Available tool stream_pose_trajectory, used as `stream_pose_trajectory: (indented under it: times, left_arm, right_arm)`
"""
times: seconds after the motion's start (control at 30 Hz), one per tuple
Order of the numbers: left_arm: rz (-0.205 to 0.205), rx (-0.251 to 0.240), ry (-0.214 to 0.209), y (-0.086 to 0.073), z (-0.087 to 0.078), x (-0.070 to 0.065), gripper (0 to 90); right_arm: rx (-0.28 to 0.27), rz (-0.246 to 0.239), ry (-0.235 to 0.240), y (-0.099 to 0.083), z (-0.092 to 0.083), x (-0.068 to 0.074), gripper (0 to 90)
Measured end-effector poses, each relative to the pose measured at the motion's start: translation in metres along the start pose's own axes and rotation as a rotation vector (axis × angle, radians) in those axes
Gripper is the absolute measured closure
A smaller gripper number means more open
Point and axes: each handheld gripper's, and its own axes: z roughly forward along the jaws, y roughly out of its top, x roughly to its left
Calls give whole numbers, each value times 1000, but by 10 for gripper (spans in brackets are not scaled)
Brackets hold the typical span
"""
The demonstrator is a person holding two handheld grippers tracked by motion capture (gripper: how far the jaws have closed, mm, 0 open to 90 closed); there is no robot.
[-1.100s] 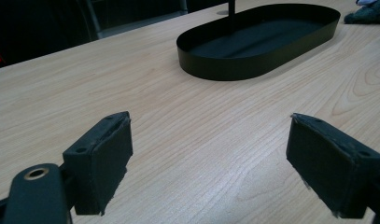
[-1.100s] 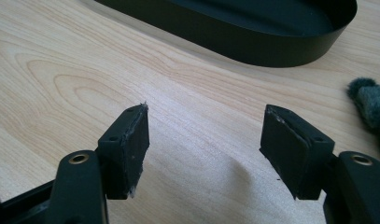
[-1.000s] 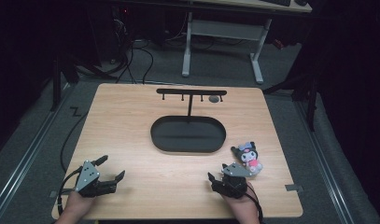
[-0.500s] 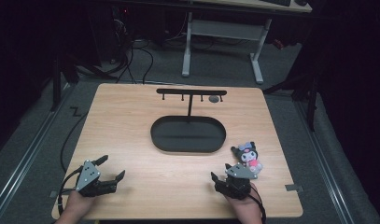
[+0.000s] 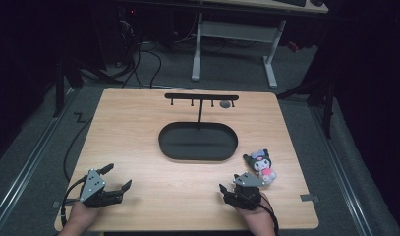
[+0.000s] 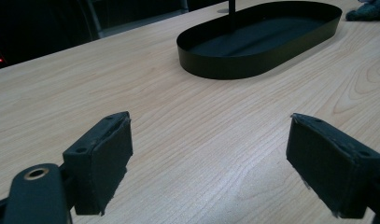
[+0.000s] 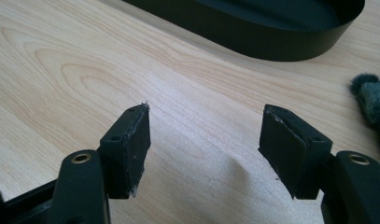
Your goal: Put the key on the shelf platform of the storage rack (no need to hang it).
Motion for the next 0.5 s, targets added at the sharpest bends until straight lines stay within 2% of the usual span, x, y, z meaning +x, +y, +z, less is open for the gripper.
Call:
stream_pose_trajectory:
  times: [0.27, 0.5]
  left_arm:
    - [1, 1, -4, 0, 1, 0, 154]
    - [4, -5, -13, 0, 0, 0, 154]
  right_arm:
    - [37, 6, -3, -1, 0, -3, 340]
    - [62, 13, -19, 1, -8, -7, 339]
